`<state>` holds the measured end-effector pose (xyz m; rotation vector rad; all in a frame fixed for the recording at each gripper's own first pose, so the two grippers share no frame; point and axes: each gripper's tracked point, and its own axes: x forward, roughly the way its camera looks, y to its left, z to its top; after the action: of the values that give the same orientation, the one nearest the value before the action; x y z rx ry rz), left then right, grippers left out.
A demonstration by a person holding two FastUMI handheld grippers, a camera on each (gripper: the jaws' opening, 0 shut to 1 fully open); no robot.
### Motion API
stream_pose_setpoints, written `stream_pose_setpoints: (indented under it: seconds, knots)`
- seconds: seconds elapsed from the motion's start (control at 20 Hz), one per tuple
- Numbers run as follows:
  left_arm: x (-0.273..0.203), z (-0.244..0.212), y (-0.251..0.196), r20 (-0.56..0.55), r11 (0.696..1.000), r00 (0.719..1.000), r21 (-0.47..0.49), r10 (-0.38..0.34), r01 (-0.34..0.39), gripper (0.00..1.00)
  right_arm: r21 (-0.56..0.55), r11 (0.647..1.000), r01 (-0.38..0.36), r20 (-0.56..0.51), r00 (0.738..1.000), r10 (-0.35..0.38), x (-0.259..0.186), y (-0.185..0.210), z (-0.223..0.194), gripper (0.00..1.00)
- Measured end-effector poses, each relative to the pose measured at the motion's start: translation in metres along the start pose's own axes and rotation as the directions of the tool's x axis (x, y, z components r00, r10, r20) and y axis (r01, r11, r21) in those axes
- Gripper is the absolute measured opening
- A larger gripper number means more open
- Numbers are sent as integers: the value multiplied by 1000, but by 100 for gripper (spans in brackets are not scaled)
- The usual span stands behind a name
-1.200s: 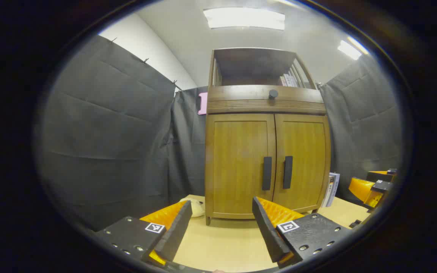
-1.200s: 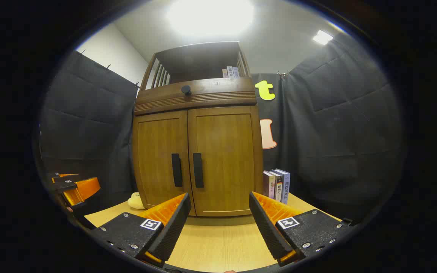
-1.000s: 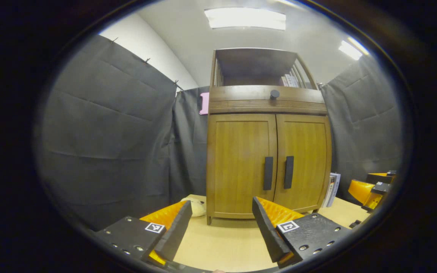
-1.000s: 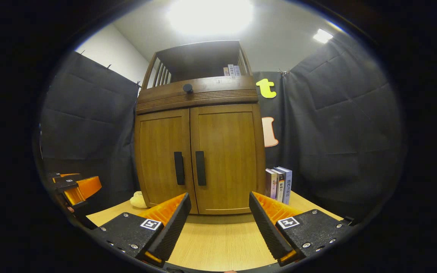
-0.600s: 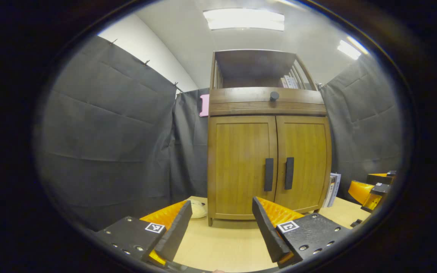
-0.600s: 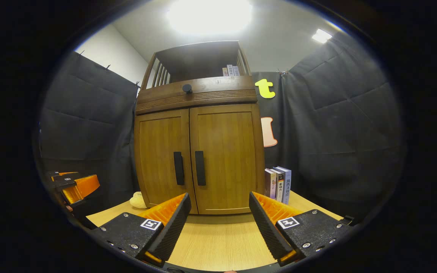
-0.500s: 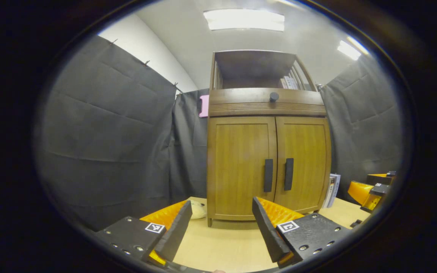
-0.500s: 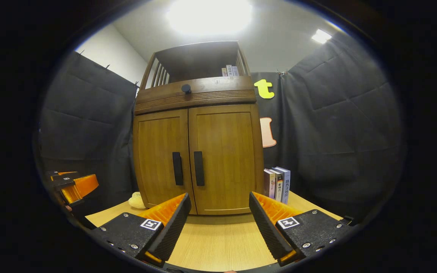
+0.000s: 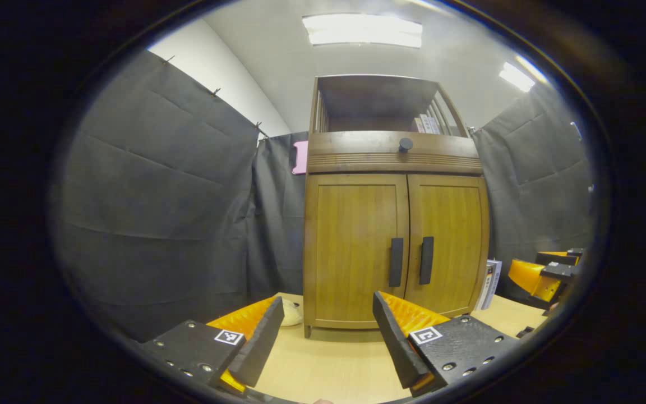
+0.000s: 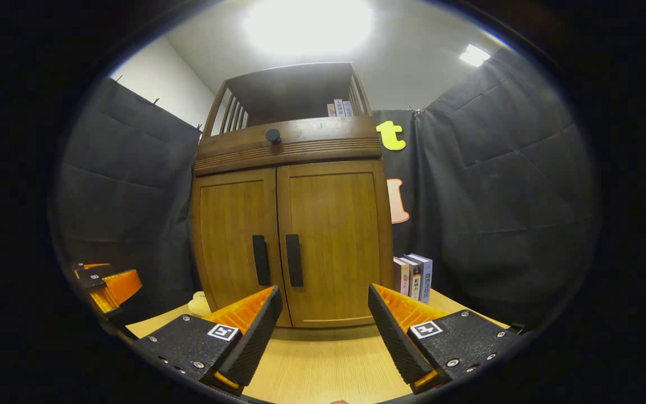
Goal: Open the right door of the double-door shoe cabinet with the right hand, and open the left door with the left hand.
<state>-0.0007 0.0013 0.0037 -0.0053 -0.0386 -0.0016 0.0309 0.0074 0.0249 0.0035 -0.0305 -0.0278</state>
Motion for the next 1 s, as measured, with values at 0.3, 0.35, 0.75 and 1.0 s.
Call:
stream_pose_setpoints:
  seconds: [0.3,0.35,0.75,1.0]
  knots:
    - [1,1,2,5,1000,1000,1,21,-21,91,6,1000,-15,27,1000,15,40,7,16,95]
    - [1,1,3,5,1000,1000,1,25,-25,91,6,1000,-18,21,1000,18,47,8,16,95]
    - [0,1,6,3,997,997,-5,74,-74,91,11,1000,-28,1,1000,28,107,14,15,95]
    - [0,-1,10,-7,994,994,16,110,-110,91,33,998,-48,-11,999,48,142,22,9,95]
